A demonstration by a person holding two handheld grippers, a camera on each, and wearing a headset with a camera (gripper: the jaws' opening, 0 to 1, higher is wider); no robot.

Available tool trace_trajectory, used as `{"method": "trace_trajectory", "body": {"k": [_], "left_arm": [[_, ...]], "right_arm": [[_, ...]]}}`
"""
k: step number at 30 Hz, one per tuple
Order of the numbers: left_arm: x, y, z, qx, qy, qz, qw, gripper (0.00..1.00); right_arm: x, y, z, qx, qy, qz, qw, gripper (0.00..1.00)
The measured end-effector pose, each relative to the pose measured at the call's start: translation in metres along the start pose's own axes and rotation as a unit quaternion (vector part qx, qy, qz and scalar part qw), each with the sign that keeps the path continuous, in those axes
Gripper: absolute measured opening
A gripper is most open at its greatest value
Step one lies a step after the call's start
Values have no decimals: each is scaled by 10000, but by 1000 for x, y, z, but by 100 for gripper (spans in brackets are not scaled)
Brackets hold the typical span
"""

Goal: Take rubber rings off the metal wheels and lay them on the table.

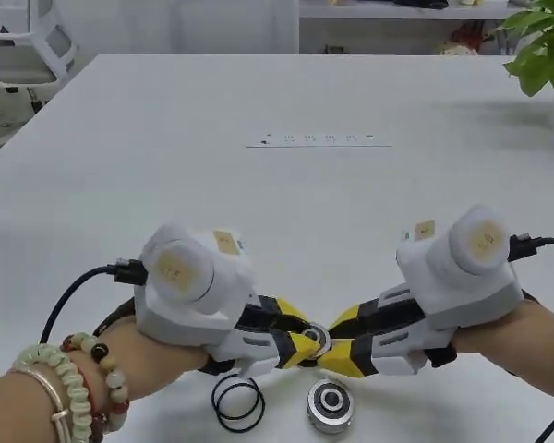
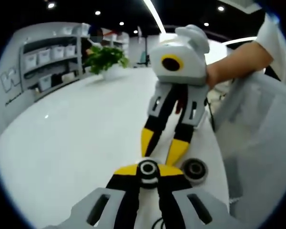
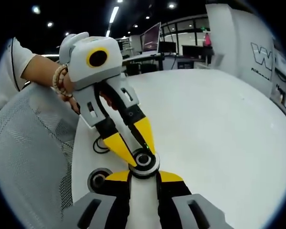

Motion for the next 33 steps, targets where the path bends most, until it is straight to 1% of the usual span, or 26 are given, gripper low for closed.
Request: {"method": "trace_trajectory", "body": {"k": [3, 6, 8, 9, 10, 11, 14, 15, 16, 17, 18, 19, 22, 23, 24, 25, 27, 29, 30, 31, 33], "left_arm": [[0, -2, 0, 42, -51, -3, 10000, 15], [-1, -1, 1, 32, -51, -18, 10000, 15], [0, -1, 1, 38, -56, -15, 10000, 14], [-1, -1, 1, 49, -57, -15, 10000, 14], [-1, -2, 1, 65, -63, -3, 10000, 14], [-1, -2, 1, 76, -74, 8, 9999, 14], [-1, -2, 1, 94, -71, 12, 9999, 14], [-1, -2, 1, 99, -69, 8, 9999, 14], [-1, -2, 1, 102, -63, 0, 9999, 14], [-1, -2, 1, 105, -63, 2, 9999, 14], [-1, -1, 2, 110, -64, 5, 9999, 14], [-1, -1, 2, 108, -68, 6, 9999, 14], [-1, -1, 2, 115, -65, 8, 9999, 14], [-1, -1, 2, 119, -65, 17, 9999, 14], [-1, -1, 2, 123, -65, 16, 9999, 14], [-2, -1, 3, 125, -64, 12, 9999, 14], [-2, -1, 3, 133, -69, 7, 9999, 14], [-2, -1, 3, 141, -83, -4, 9999, 14], [-2, -1, 3, 141, -81, -18, 9999, 14], [-2, -1, 3, 139, -81, -35, 9999, 14], [-3, -1, 3, 130, -87, -42, 9999, 14]], "right_arm": [[1, 0, 0, 2, 8, 96, 10000, 17], [1, 0, 0, -1, 9, 163, 9999, 17], [1, 0, 2, -28, 59, 348, 9994, 15], [1, -2, 3, -94, 177, 524, 9984, 12], [1, 0, 2, -14, 161, 493, 9987, 9], [1, -1, 2, -45, 136, 387, 9991, 9], [1, -1, 2, -51, 141, 436, 9989, 9], [2, -1, 2, -66, 163, 446, 9989, 8], [2, -1, 2, -81, 189, 451, 9988, 5], [1, -3, 3, -131, 250, 607, 9978, 1], [2, -2, 2, -142, 207, 552, 9982, 0], [2, -4, 3, -216, 200, 563, 9980, 0], [3, -5, 2, -275, 255, 479, 9981, 0], [3, -5, 2, -312, 282, 419, 9982, 0], [3, -7, 2, -390, 364, 201, 9984, 0], [4, -8, 2, -406, 398, 77, 9984, 0], [5, -10, 3, -375, 442, -344, 9977, 0], [4, -13, 4, -347, 358, -704, 9963, 0], [4, -14, 5, -303, 370, -960, 9942, 0], [4, -15, 6, -296, 361, -1101, 9928, 0], [5, -16, 6, -212, 239, -1392, 9898, 0]]}}
Point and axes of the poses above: the centre of the closed fingertips' face, and the gripper's own axes: z roughly backward along the fingers, y roughly to its left, x roughly out of its top, the point moved 10 cm from there along z, roughly backward along the fingers, and after that the axes turned 15 degrees about -x, right-handed, at the moved point
